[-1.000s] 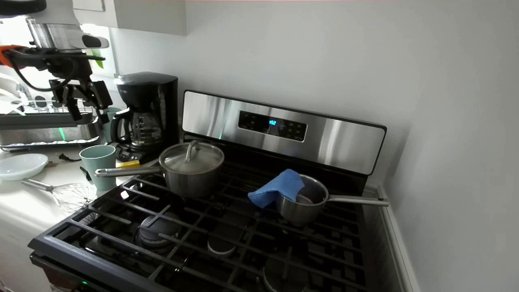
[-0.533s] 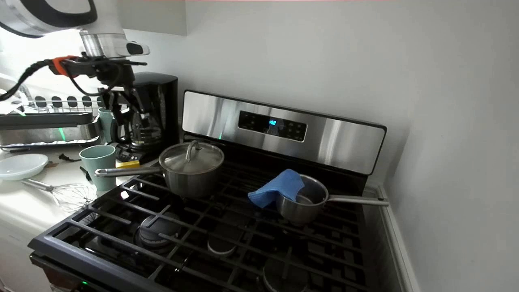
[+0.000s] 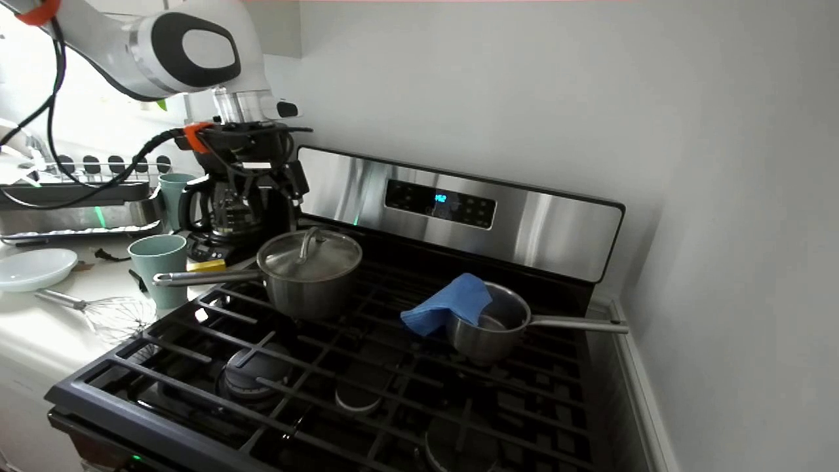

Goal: Open the pot, pour the content of the cup into it, then close the pot

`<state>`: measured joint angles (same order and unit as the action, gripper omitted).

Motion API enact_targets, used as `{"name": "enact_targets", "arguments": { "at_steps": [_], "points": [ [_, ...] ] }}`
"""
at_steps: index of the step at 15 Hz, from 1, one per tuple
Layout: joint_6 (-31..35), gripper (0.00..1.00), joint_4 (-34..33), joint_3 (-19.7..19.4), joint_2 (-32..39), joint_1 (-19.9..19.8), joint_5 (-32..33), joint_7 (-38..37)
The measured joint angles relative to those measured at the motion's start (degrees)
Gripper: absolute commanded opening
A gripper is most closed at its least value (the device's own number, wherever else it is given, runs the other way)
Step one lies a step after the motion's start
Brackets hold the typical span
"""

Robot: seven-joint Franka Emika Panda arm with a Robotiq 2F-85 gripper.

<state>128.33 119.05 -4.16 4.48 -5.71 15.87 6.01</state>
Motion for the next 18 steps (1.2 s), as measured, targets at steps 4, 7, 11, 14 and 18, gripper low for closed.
{"name": "enact_targets", "arguments": {
  "at_steps": [4, 7, 11, 14, 18],
  "points": [
    [2.12, 1.0, -3.9, -0.83, 4.42, 0.01, 6.39, -0.19],
    [3.74, 1.0, -5.11, -1.58, 6.45, 0.06, 11.59, -0.81],
    [3.98, 0.96, -6.04, -2.35, 8.1, 0.15, 16.09, -0.98],
    [3.97, 0.69, -6.19, -2.74, 8.82, 0.19, 17.84, -0.99],
    [3.96, 0.39, -6.37, -3.06, 9.54, 0.19, 18.75, -1.0]
  ]
}}
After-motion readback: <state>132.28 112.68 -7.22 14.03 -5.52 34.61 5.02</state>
